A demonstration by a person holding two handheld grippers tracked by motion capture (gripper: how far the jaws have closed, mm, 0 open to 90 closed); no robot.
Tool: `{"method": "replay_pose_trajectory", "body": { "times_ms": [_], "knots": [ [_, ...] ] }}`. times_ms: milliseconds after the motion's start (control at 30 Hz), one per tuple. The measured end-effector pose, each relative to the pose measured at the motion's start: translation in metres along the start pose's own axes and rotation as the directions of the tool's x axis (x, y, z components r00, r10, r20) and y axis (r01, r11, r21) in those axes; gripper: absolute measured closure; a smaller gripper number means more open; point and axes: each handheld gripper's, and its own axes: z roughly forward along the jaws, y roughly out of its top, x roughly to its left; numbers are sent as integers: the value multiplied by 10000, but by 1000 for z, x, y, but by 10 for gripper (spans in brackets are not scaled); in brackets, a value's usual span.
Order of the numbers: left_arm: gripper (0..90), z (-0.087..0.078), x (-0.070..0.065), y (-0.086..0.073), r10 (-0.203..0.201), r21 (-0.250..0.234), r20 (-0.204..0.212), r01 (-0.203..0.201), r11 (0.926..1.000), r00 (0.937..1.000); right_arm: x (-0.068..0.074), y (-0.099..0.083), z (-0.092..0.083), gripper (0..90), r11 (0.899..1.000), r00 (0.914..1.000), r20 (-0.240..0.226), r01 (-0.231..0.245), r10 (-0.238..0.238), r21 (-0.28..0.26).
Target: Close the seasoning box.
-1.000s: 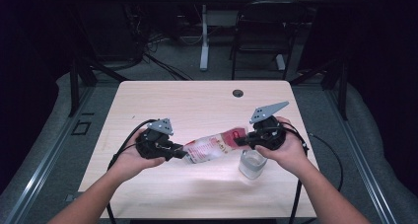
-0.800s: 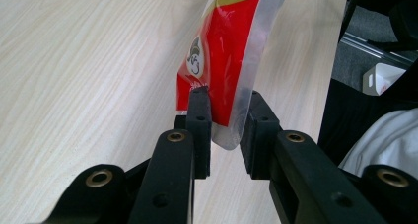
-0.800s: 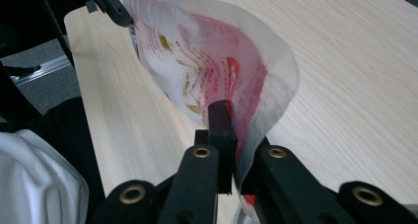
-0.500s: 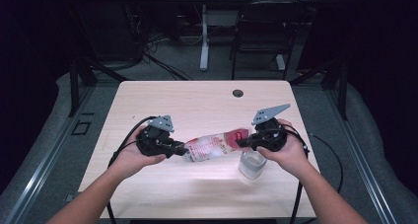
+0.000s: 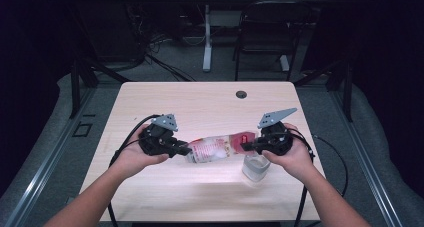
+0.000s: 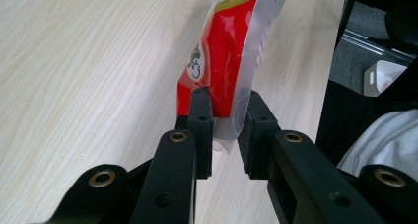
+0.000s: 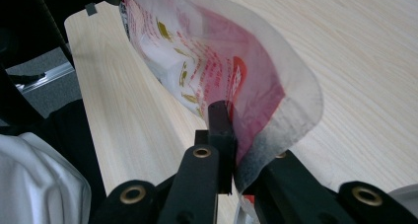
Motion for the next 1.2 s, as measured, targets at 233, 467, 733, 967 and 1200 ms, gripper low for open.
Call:
{"method": "replay_pose_trajectory", "body": {
  "times_ms": [233,467,733,967,1200],
  "knots": [
    [784,-1,-1,6,95,131,-86,-94,9999,9999,-1,-6,-1,894,9995,9999,-68,-161,159,-264],
    [784,-2,-1,11,106,339,-31,-105,9994,9999,-2,-11,0,893,9987,9996,-140,-271,265,-440],
    [784,-3,-2,16,163,395,-65,-160,9991,9998,-2,-17,-3,893,9946,9992,-75,-407,401,-950],
    [784,-3,-2,19,152,599,-93,-146,9981,9998,-2,-21,0,893,9936,9986,-91,-533,526,-992],
    [784,-4,-2,21,217,717,-141,-207,9972,9997,-2,-25,2,893,9899,9976,-162,-691,676,-1235]
  ]
}}
